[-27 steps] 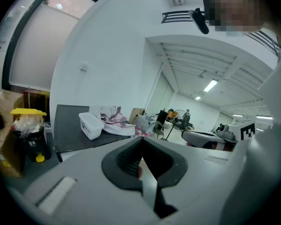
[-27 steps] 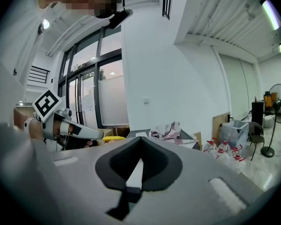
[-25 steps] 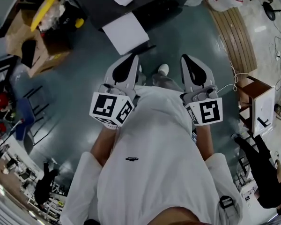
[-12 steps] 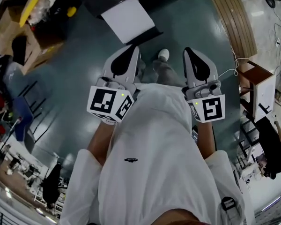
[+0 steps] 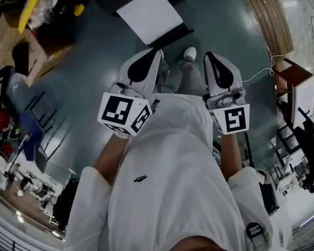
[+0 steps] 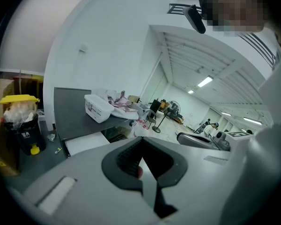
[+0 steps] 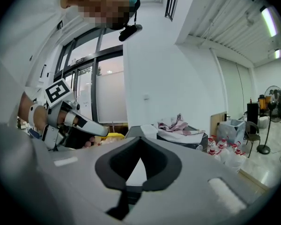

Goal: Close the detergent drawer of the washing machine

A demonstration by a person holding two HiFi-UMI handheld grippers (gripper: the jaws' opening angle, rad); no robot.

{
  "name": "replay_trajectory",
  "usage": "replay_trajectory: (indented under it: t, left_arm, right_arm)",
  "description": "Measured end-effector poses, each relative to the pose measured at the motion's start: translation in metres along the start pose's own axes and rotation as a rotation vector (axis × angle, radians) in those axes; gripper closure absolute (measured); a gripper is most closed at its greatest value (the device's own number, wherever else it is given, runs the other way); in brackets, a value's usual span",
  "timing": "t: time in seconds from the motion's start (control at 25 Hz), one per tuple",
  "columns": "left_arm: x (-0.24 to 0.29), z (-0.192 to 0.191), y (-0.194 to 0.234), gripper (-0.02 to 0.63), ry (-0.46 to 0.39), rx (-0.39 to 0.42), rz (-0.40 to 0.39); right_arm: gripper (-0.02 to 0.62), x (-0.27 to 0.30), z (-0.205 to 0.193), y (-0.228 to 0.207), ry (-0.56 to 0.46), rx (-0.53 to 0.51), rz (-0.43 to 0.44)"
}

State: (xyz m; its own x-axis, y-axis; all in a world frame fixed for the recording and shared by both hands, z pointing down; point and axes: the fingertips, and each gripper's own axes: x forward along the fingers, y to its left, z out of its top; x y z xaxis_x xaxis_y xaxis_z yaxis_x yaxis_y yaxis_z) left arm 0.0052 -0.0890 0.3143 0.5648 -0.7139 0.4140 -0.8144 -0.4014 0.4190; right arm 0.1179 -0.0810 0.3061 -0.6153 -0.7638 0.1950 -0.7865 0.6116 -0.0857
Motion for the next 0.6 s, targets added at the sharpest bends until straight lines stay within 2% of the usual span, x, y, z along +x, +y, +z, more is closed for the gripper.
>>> replay_trajectory:
  t: [0.36, 0.48, 0.6]
  left_arm:
    - [0.018, -0.028, 0.012, 0.592, 0.094, 0.056, -0.054]
    - [0.018, -0.039, 0.016, 0.592, 0.117, 0.059, -0.061]
    - [0.02, -0.05, 0.022, 0.592, 0.139, 0.054, -0.066]
  right_arm:
    - [0.594, 0.016, -0.049, 0.006, 0.025, 0.131, -0.009]
    - [0.595, 0.022, -0.062, 0.013, 0.021, 0.178, 0.023]
    - [0.594, 0.031, -0.078, 0.02, 0.04, 0.17, 0.044]
